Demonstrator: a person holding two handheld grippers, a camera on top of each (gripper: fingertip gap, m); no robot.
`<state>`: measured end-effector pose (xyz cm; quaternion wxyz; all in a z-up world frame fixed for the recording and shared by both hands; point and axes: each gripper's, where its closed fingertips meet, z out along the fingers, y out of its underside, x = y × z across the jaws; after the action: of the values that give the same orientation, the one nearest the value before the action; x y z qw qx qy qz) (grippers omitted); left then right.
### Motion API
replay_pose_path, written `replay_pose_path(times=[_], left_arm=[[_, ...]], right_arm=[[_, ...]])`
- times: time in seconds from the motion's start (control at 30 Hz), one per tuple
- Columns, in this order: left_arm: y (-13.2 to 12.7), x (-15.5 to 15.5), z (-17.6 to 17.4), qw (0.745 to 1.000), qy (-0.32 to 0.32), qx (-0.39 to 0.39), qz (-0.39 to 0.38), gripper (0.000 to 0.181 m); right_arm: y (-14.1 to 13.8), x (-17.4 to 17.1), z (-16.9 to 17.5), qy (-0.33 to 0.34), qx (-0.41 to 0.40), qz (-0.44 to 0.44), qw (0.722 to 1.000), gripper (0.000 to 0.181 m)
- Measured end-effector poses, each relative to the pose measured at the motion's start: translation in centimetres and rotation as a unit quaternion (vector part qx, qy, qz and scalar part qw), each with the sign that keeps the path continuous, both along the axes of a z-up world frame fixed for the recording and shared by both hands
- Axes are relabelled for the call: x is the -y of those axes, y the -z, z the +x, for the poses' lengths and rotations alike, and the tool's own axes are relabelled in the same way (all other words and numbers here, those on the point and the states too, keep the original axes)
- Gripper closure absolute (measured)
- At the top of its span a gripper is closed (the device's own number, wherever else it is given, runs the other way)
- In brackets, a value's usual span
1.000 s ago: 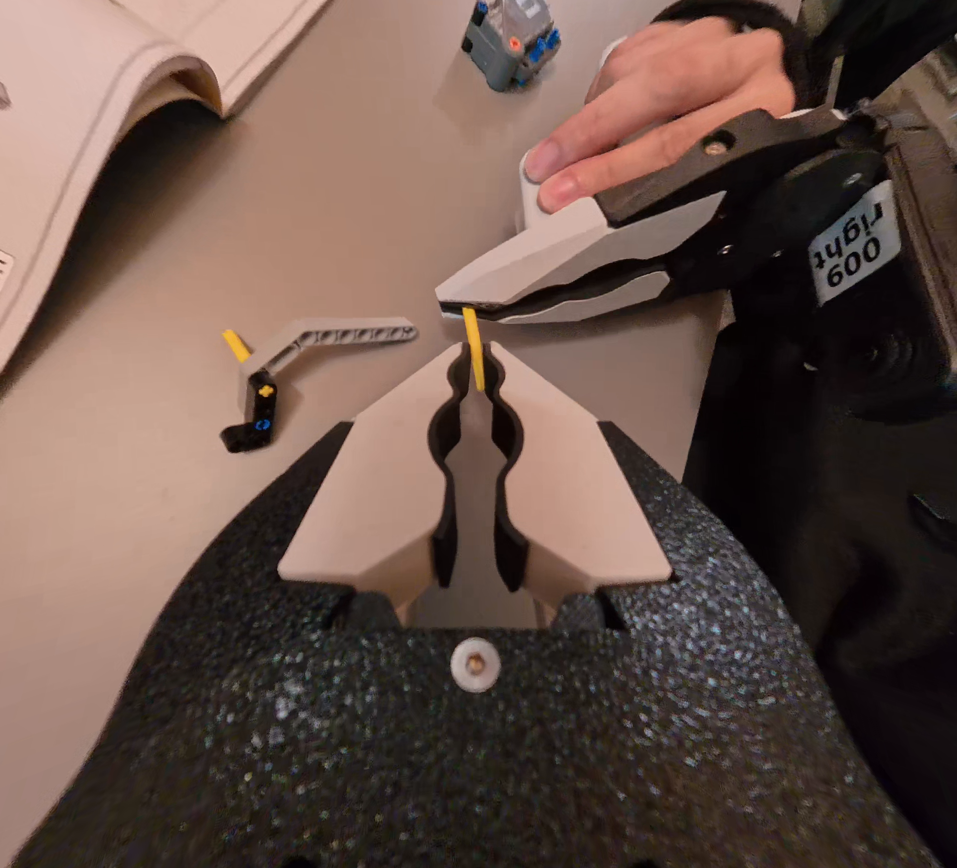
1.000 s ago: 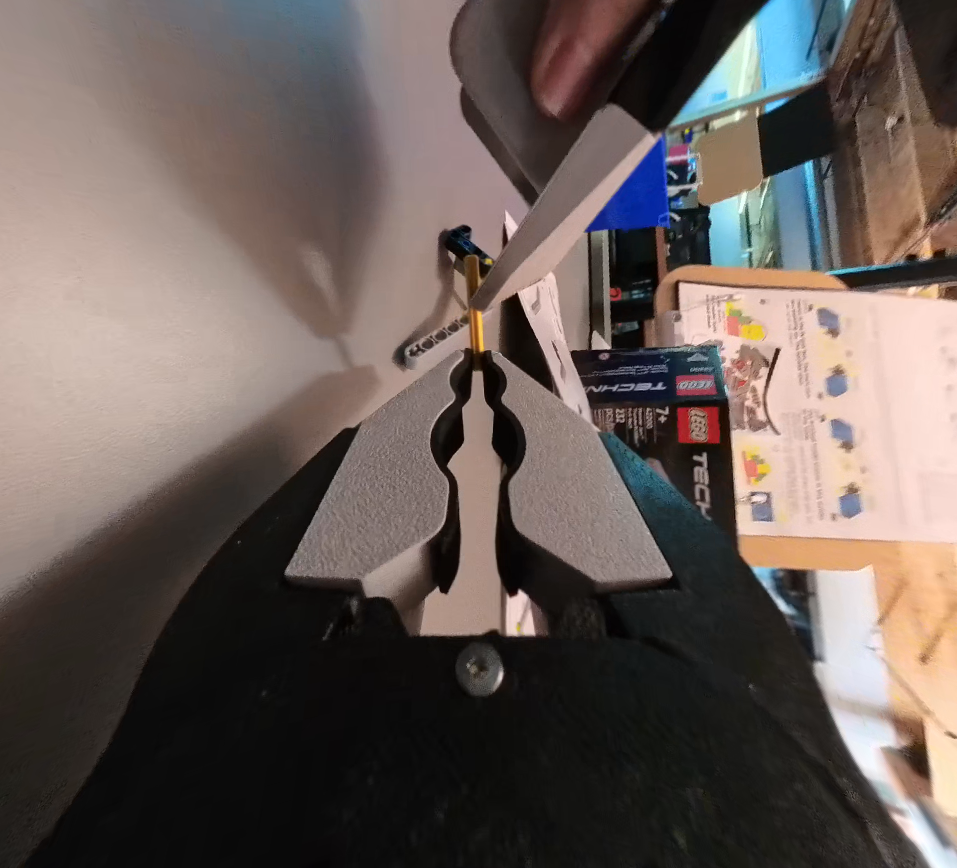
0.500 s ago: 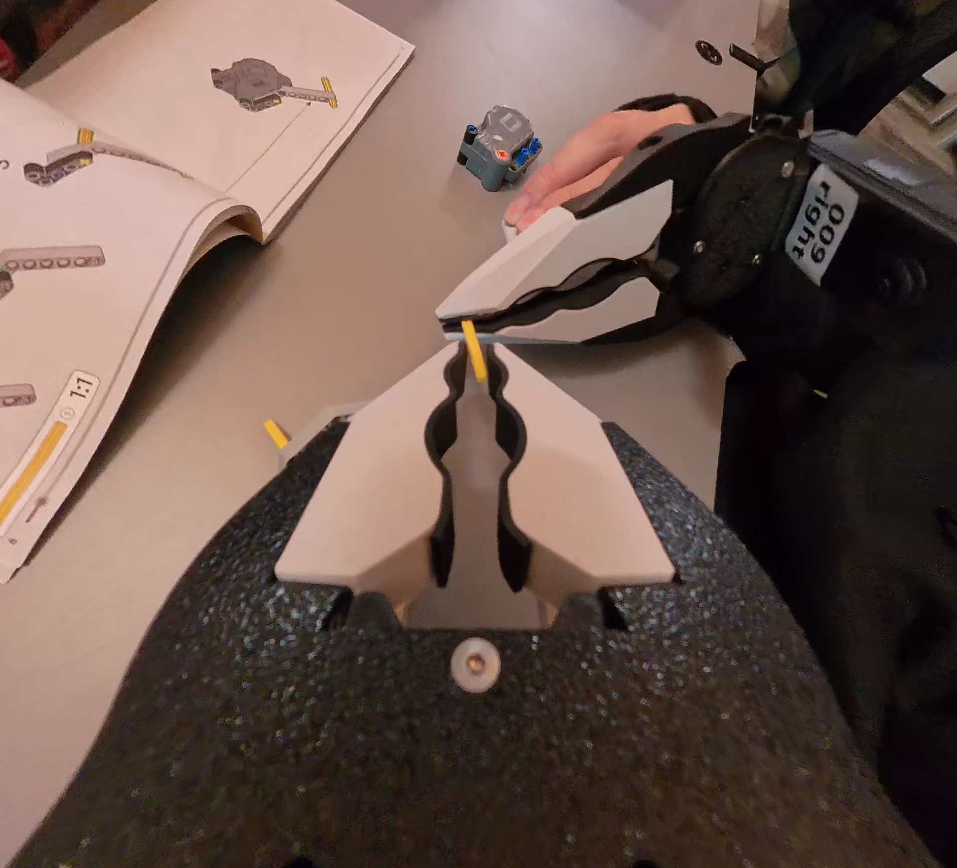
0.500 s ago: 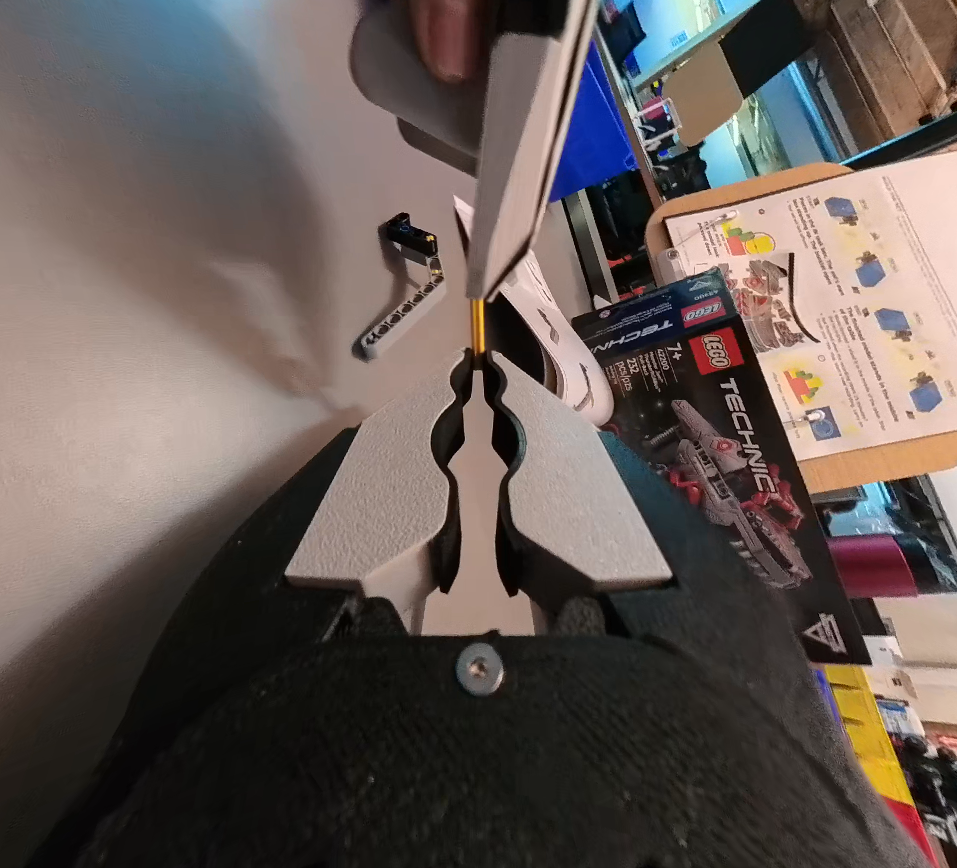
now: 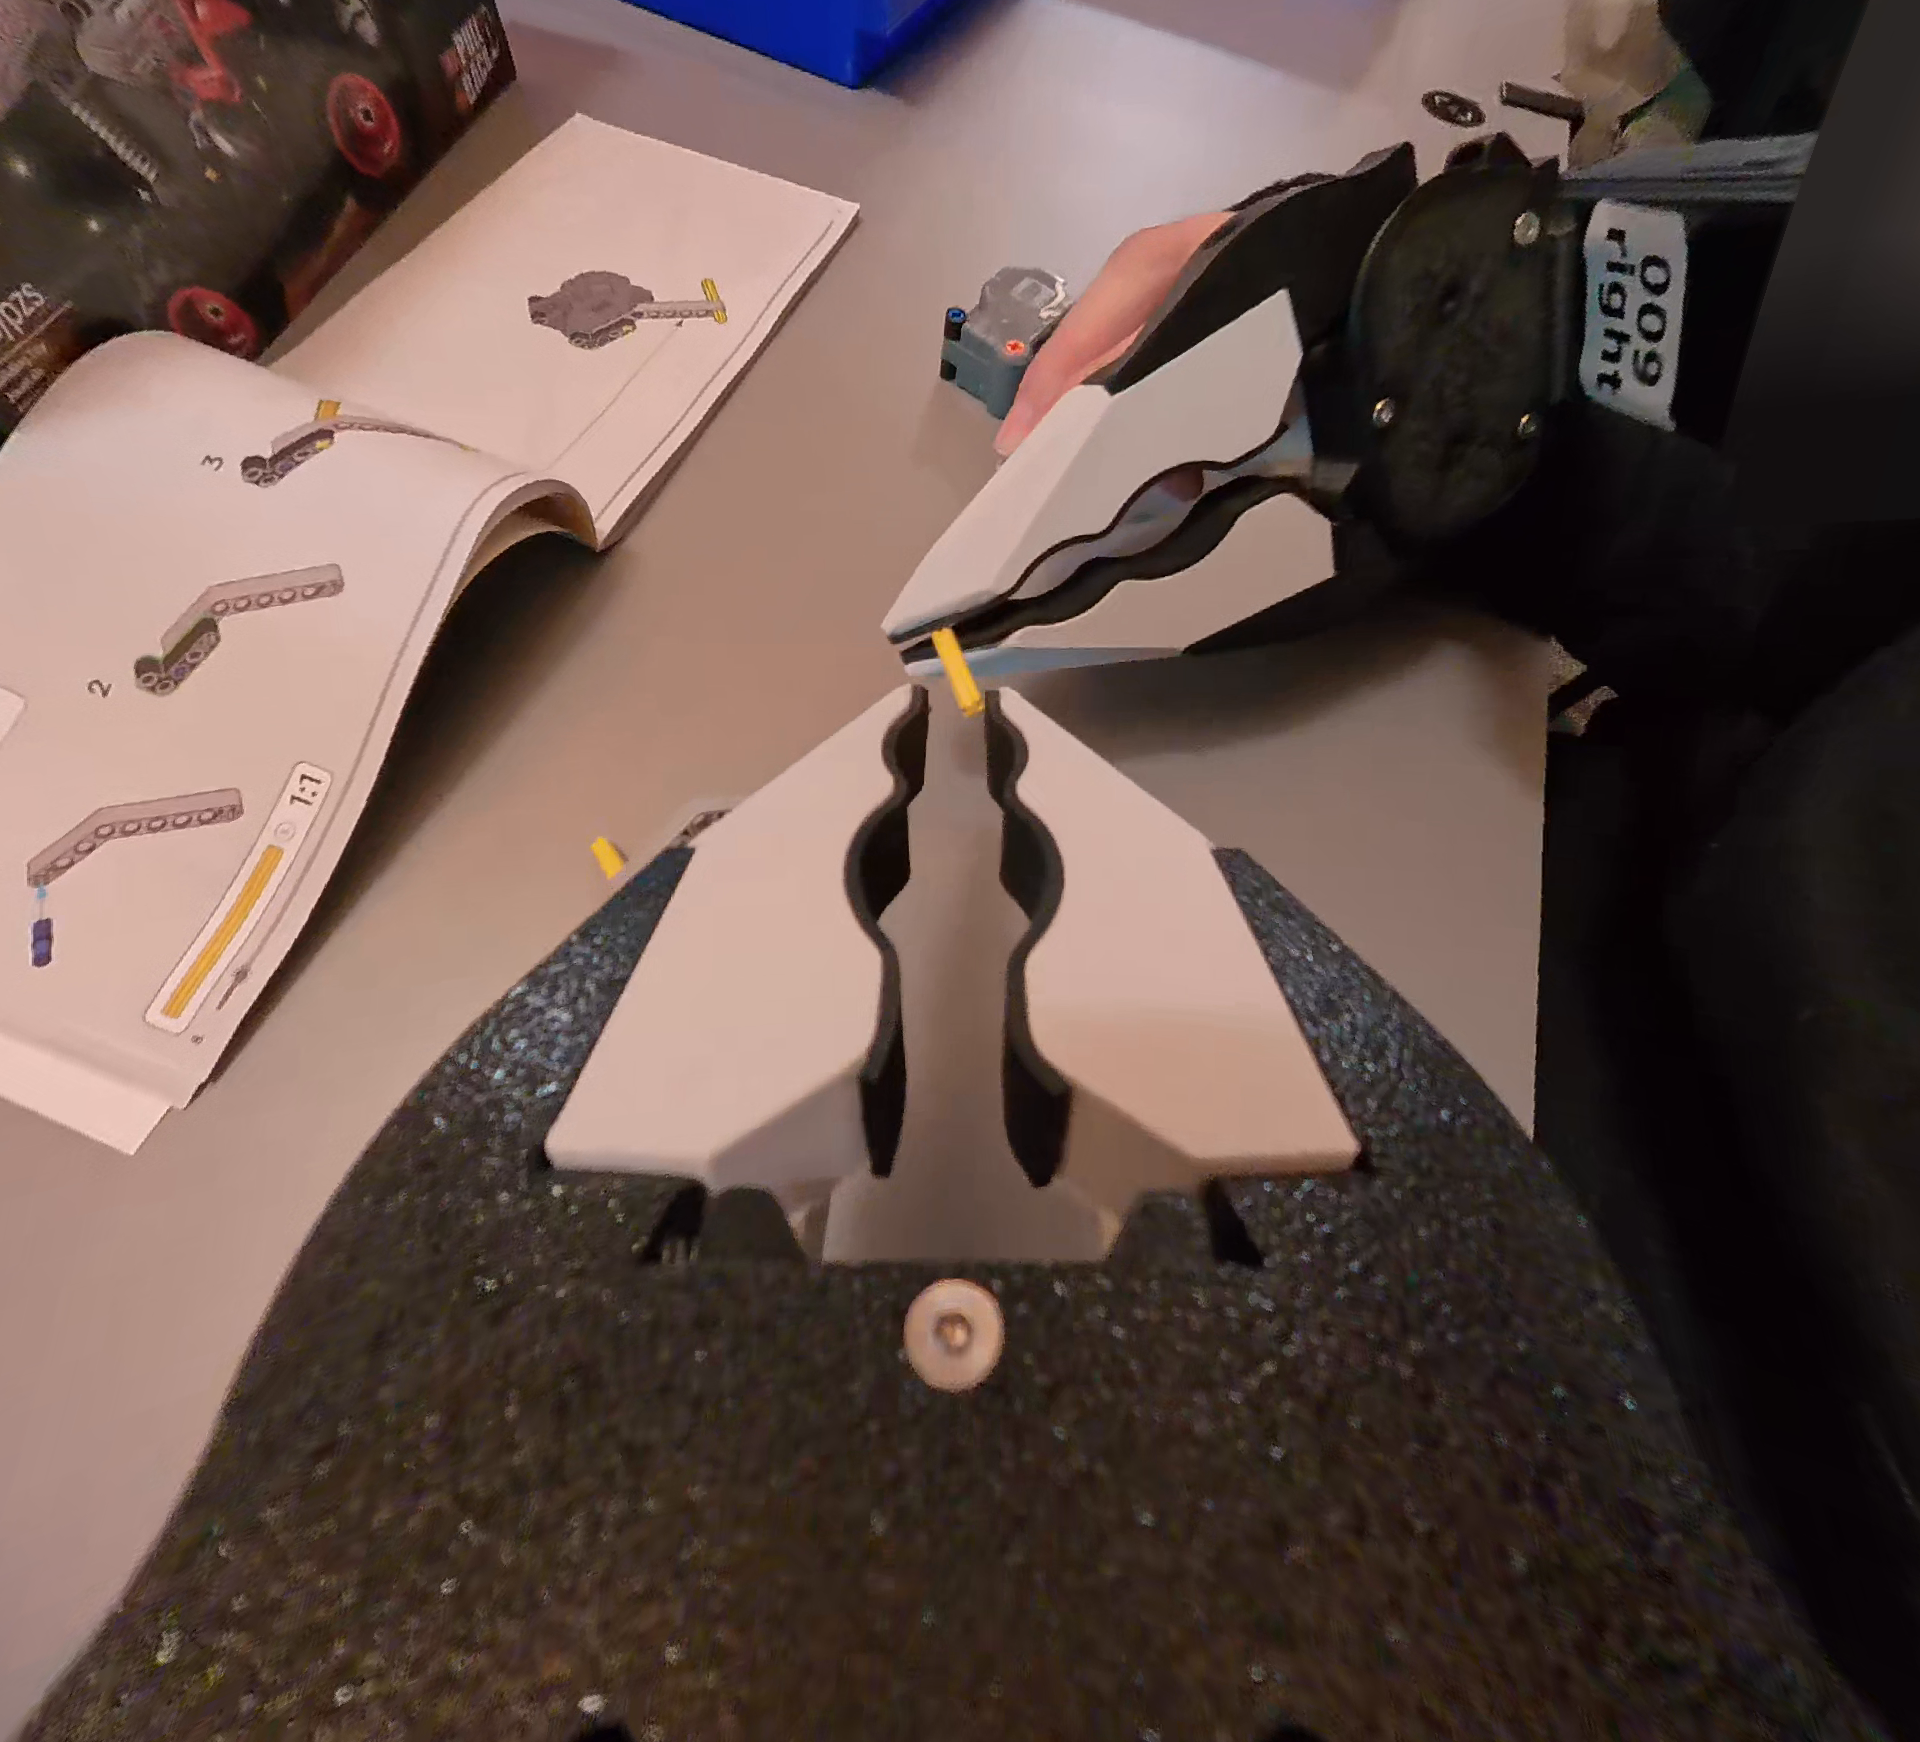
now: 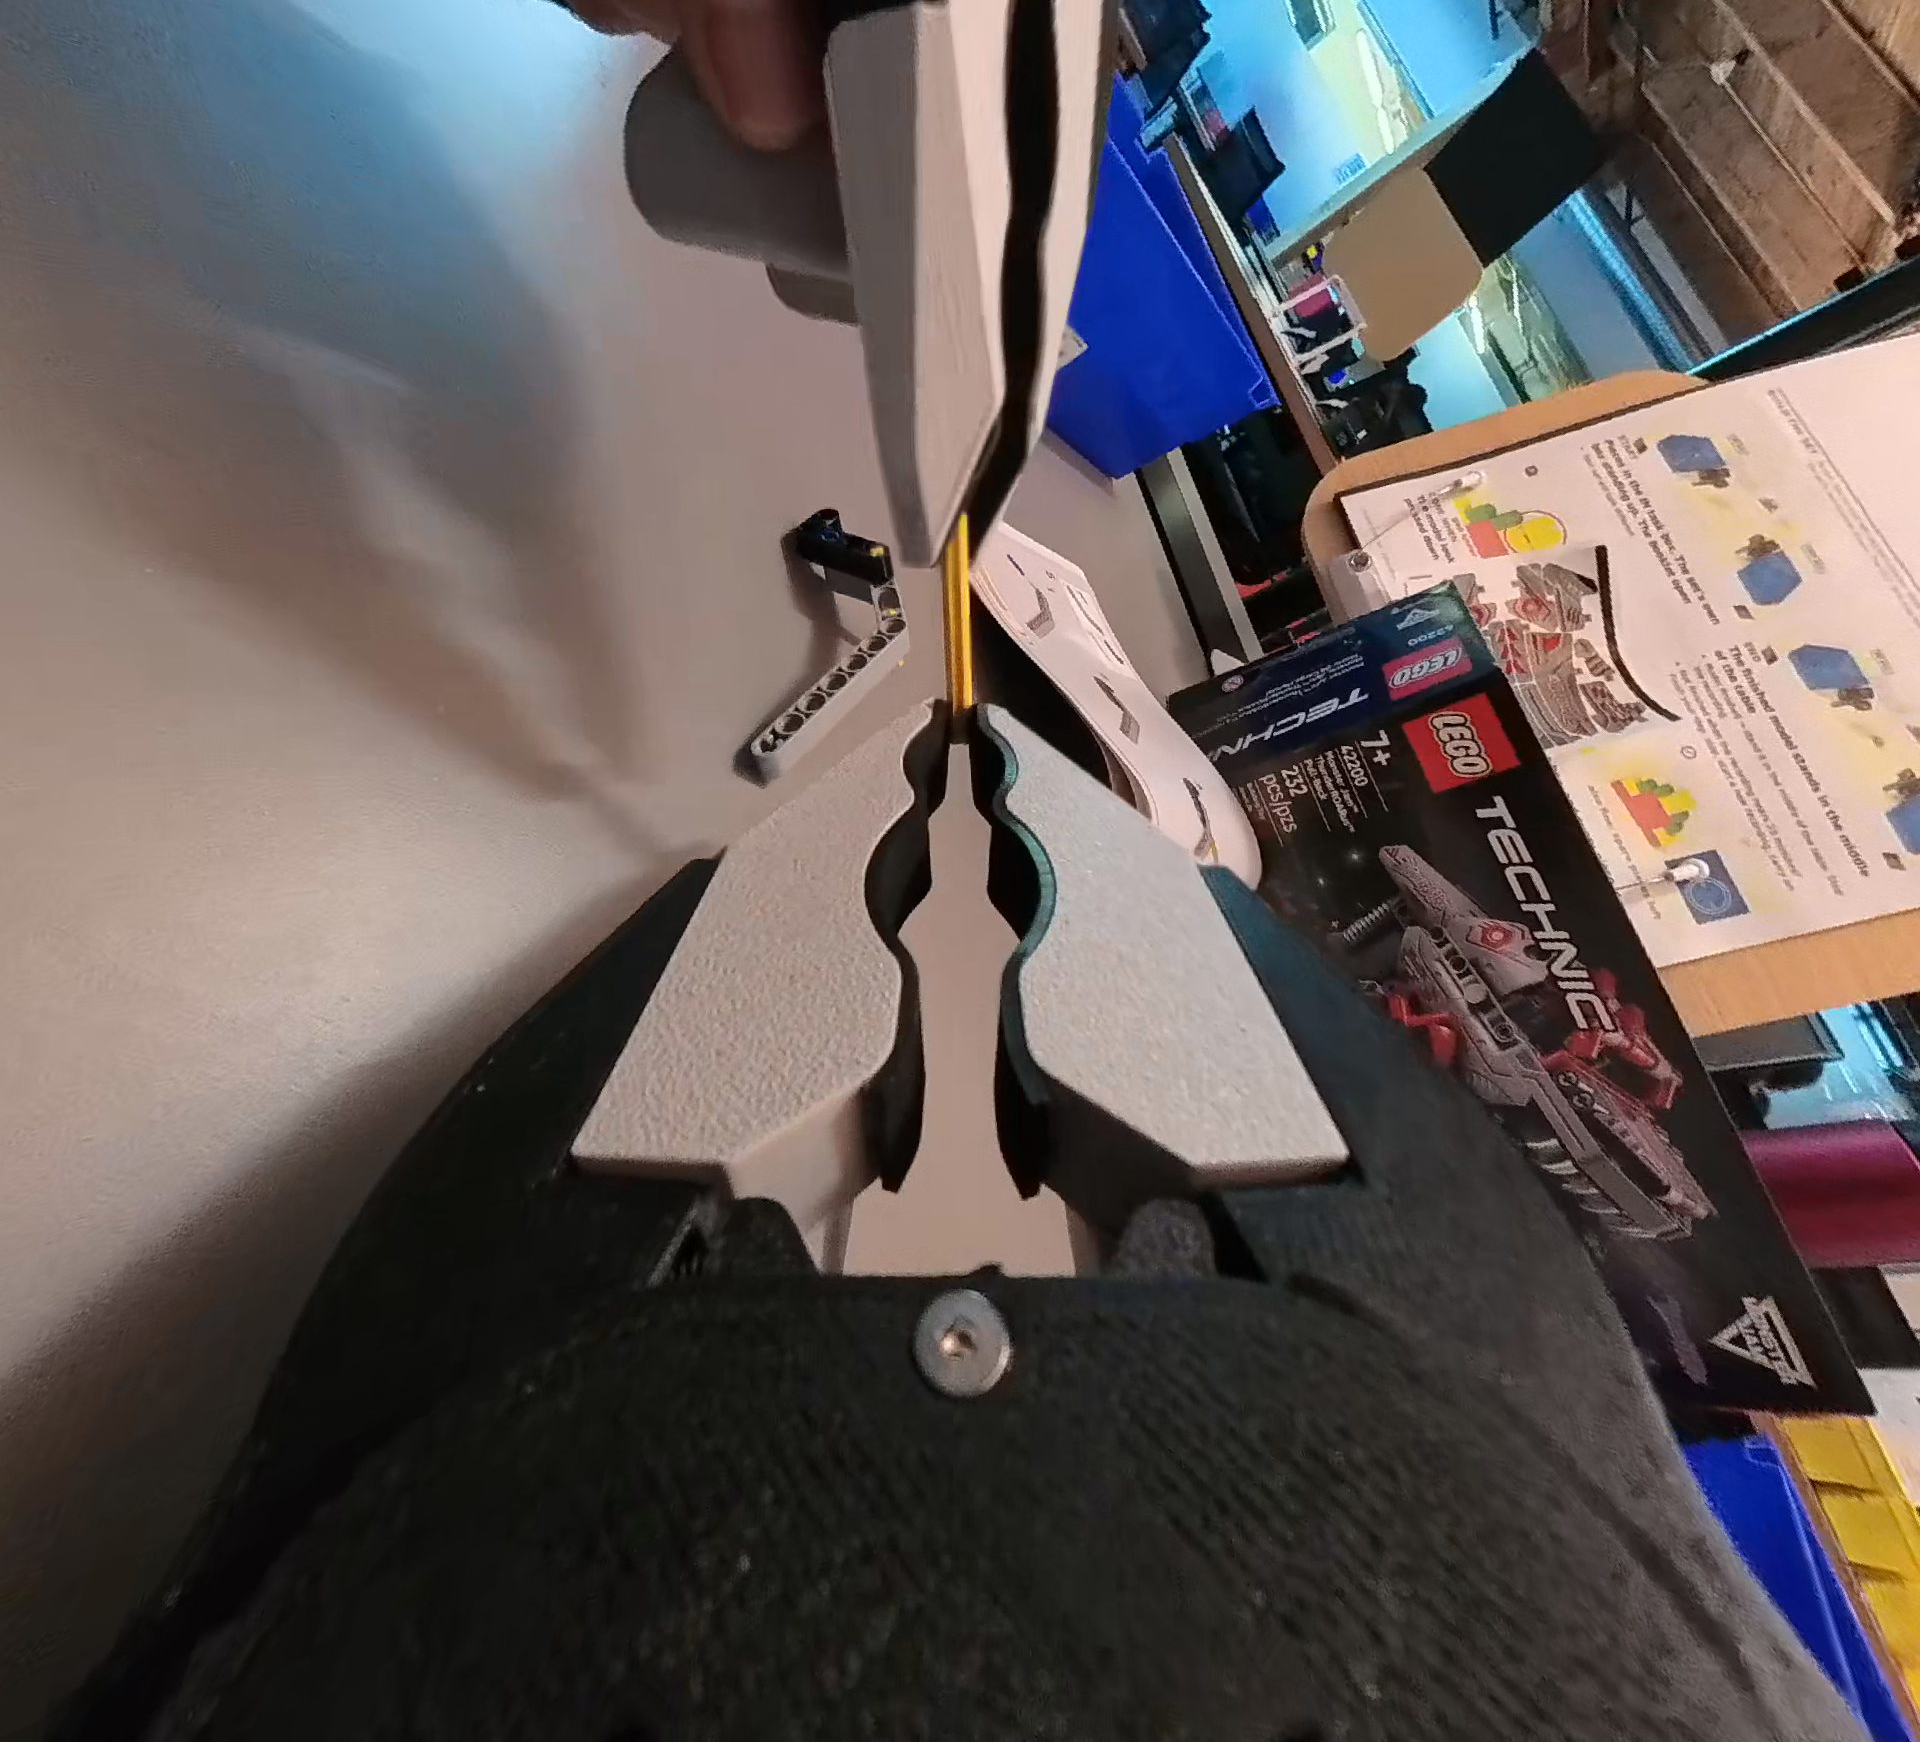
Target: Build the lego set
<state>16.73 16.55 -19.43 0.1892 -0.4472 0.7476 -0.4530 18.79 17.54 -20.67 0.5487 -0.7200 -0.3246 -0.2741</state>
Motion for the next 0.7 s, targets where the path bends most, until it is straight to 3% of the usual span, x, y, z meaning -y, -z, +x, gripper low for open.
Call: replay_pose_path(times=[0.03,0.6,0.7], left_arm=[[0.2,0.0,-0.1,1.0,0.001,-0.004,0.003,0.175],[0.8,0.1,-0.2,1.0,-0.001,-0.006,-0.001,0.181],[0.9,0.2,-0.2,1.0,-0.004,-0.012,-0.009,0.175]], right_arm=[[0.0,0.0,0.1,0.002,-0.002,0.001,1.0,0.18],[0.9,-0.1,0.3,0.013,0.018,-0.022,1.0,0.18],[1.0,-0.1,0.5,0.016,0.022,-0.026,0.999,0.18]])
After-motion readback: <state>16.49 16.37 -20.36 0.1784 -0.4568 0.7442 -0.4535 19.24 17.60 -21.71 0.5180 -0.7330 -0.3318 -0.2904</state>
